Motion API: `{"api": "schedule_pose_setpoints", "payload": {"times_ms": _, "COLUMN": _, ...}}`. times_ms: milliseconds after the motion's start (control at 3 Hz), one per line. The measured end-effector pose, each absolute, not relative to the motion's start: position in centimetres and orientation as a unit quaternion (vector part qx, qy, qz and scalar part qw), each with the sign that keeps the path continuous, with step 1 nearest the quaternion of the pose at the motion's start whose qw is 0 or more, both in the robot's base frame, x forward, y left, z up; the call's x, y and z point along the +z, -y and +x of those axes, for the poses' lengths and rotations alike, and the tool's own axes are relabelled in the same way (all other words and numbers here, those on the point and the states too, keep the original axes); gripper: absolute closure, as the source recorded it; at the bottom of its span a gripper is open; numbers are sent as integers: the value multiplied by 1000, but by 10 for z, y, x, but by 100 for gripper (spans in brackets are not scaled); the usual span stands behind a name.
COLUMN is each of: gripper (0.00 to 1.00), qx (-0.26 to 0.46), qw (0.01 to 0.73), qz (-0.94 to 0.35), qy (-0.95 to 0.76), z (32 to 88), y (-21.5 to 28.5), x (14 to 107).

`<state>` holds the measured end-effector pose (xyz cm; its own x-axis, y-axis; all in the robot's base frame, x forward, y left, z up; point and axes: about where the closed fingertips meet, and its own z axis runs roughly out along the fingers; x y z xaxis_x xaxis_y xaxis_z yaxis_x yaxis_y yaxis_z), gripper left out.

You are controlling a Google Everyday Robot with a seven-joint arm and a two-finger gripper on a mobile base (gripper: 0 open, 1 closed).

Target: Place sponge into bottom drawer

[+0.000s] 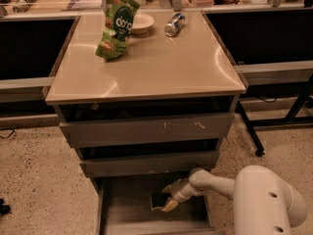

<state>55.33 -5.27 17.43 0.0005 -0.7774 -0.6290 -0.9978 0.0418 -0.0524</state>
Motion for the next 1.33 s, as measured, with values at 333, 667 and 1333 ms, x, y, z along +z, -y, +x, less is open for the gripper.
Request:
{"api": "schedule_pose_setpoints", "payload": {"times_ms": 333, "gripper": 100, "qx": 212, "qw": 259, "qz": -659, "qy": -674, "z": 557, "y": 50, "x": 170}}
{"api": "schedule_pose_setpoints", "payload": {"times_ms": 667, "gripper": 100, "qx": 207, "qw": 255, "qz": -664, "qy": -672, "z": 554, "y": 48, "x": 167}}
{"api": "schedule_pose_setpoints", "payload": {"times_ms": 1333, "gripper": 100, "qx": 182, "qw": 287, "qz": -636, "qy": -692, "z": 561, "y": 66, "x": 134}}
